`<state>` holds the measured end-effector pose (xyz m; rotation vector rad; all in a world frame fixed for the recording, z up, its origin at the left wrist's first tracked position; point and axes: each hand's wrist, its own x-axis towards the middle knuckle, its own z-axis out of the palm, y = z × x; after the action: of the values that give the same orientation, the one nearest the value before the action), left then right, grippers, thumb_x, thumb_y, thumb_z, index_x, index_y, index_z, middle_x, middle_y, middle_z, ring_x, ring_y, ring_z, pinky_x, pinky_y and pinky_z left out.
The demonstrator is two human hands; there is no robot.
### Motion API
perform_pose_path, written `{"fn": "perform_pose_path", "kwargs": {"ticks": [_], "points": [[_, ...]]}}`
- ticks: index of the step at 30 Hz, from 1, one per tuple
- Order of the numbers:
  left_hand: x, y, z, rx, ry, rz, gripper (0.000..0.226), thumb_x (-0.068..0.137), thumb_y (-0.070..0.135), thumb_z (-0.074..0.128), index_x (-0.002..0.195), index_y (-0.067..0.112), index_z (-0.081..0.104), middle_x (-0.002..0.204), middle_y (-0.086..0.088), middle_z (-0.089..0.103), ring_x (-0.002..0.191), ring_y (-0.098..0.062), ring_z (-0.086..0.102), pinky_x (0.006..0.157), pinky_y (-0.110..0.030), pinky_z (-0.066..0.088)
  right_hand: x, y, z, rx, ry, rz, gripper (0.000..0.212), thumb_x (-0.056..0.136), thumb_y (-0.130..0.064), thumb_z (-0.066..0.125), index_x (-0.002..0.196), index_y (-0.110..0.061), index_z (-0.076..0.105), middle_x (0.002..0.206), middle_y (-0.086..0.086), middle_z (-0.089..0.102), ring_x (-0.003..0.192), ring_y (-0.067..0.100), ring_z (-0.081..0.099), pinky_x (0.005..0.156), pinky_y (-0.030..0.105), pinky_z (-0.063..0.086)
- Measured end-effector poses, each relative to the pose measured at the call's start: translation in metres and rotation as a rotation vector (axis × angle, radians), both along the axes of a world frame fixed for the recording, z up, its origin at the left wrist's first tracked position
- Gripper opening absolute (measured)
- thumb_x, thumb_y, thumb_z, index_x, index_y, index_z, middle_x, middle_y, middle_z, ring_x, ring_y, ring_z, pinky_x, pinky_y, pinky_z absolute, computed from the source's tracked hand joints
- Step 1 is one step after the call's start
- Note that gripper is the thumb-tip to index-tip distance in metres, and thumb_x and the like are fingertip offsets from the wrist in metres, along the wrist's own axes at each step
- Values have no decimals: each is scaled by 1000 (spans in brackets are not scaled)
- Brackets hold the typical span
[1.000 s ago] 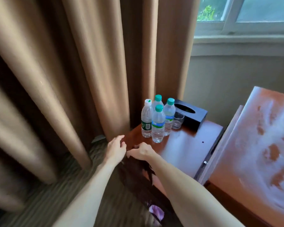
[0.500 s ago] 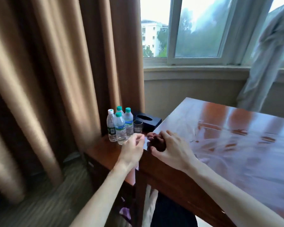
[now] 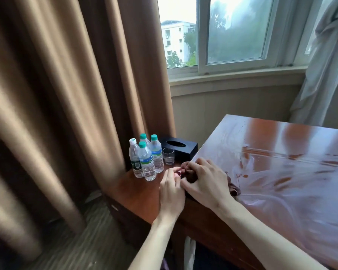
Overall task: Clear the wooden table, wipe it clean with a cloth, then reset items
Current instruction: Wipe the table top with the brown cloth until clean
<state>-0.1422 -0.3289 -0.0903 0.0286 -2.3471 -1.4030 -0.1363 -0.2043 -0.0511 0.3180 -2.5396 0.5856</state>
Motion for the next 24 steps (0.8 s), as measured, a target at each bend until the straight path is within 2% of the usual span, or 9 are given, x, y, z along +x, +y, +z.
{"fn": "perform_pose_path", "kwargs": {"ticks": [3,7,9,11,14,17,18,21,24], "points": [[0,-2,-4,16,39,-7,31,100,27,35,110,27,64,104,14,64,97,1,57,86,-21,42,-19,13,9,-19,-117,102,37,74,-59,55,100,-38,70,89,-12,59,91,12,60,71,29,48],[4,-11,5,61,-77,-76,26,108,30,35,109,32,61,105,20,60,102,8,54,89,-19,41,-91,9,29,-39,-194,-73,36,74,-55,59,99,-33,72,99,-4,62,99,27,63,79,37,52],[1,-25,10,101,-61,-48,28,109,32,34,107,35,61,107,21,62,104,7,56,90,-15,39,-76,-3,22,30,-157,-98,34,77,-54,58,102,-34,71,98,-4,61,97,26,59,75,35,49],[-11,-38,14,149,-27,-8,33,107,35,32,112,30,65,114,13,66,110,-3,59,97,-21,42,-28,-7,11,52,-64,11,34,76,-55,54,100,-37,69,94,-11,59,90,18,55,70,31,47],[-24,-40,25,185,-73,3,32,108,34,33,113,29,64,120,6,65,114,-10,59,104,-31,42,-11,8,11,-5,-138,163,30,75,-55,58,97,-39,68,95,-14,61,90,13,57,71,31,49],[-13,-34,29,149,-122,-31,26,109,30,35,102,39,59,109,18,59,102,12,52,92,-14,35,-79,16,27,22,-145,25,33,75,-53,63,103,-38,72,106,-7,63,101,23,63,79,32,48],[-8,-35,28,139,-118,-36,26,109,31,35,98,41,56,105,23,57,99,14,51,88,-11,34,-94,17,29,7,-185,-27,34,76,-53,65,106,-38,72,109,-4,63,103,26,63,79,32,46],[-4,-41,22,123,-113,-9,30,108,31,36,114,27,65,115,13,62,110,-4,56,97,-22,38,-68,-1,22,116,-164,27,39,75,-61,62,104,-36,72,99,-2,61,96,24,62,75,31,46],[-18,-32,28,146,-140,-17,37,105,36,35,121,22,65,124,3,65,118,-13,57,106,-34,41,0,-5,8,47,-116,247,34,73,-60,59,95,-37,68,89,-11,58,84,14,57,65,28,45]]}}
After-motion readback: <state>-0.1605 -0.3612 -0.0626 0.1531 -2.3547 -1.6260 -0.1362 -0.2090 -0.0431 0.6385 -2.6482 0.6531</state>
